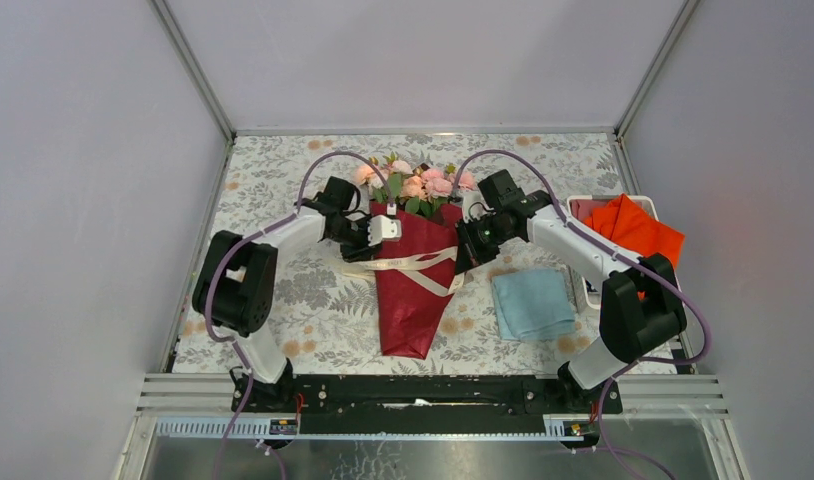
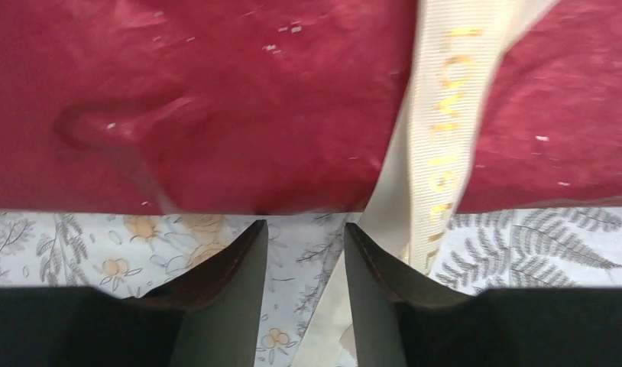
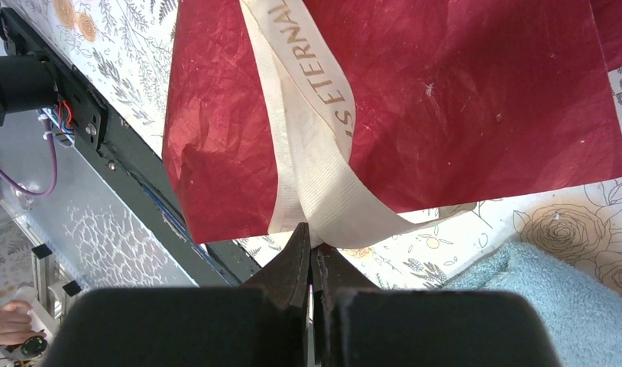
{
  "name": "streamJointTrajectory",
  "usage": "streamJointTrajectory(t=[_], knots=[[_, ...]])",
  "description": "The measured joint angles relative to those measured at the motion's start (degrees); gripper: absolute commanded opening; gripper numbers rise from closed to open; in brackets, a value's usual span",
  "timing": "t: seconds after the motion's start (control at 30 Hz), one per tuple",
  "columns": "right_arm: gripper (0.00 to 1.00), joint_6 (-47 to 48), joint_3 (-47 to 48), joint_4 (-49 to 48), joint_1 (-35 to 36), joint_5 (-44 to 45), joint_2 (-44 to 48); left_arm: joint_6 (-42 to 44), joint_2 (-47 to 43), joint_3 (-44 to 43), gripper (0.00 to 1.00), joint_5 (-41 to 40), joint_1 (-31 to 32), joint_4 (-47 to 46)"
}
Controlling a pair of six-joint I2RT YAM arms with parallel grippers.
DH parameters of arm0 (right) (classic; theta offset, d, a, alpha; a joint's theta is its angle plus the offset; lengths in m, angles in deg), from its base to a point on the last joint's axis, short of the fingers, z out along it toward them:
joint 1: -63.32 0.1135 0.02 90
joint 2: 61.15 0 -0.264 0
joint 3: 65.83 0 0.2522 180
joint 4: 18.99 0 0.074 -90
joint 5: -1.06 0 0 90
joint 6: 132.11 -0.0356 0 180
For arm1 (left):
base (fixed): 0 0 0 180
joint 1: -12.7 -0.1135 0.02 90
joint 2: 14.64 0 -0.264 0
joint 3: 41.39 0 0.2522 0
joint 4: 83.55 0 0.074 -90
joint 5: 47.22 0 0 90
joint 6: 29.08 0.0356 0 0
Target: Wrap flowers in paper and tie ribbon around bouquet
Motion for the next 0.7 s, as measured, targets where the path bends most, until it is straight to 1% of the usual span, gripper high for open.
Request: streamJointTrajectory(t=[0.07,0.17,0.4,0.47,0.6,0.67,0.7], knots=[[0.0,0.0,-0.59,-0.52,0.0,0.0,0.0,1.46,-1.03,1.01,0.55,1.49,0.96,0.72],[0.0,-0.02,-1.01,-0.57,0.0,-0.02,0.0,3.17,-3.41,3.41,0.66,2.03,1.64,2.05],[0.0,0.0,-1.03,-1.22,-0.02,-0.11,0.0,4.74,-4.0,5.66,0.81,1.51,3.87,2.73],[0.0,-0.02,-1.09,-1.55,0.0,-0.13,0.0,4.74,-4.0,6.25,0.81,1.27,3.96,2.45],[0.0,-0.07,-1.27,-1.99,0.0,-0.15,0.0,2.67,-3.67,6.71,0.75,-0.85,4.46,-0.26],[0.0,-0.09,-1.29,-2.03,0.0,-0.15,0.0,1.84,-3.13,6.71,0.71,-2.1,4.76,-2.14],[0.0,-0.09,-1.29,-2.03,0.0,-0.15,0.0,1.4,-2.8,6.71,0.68,-2.91,4.94,-3.15]])
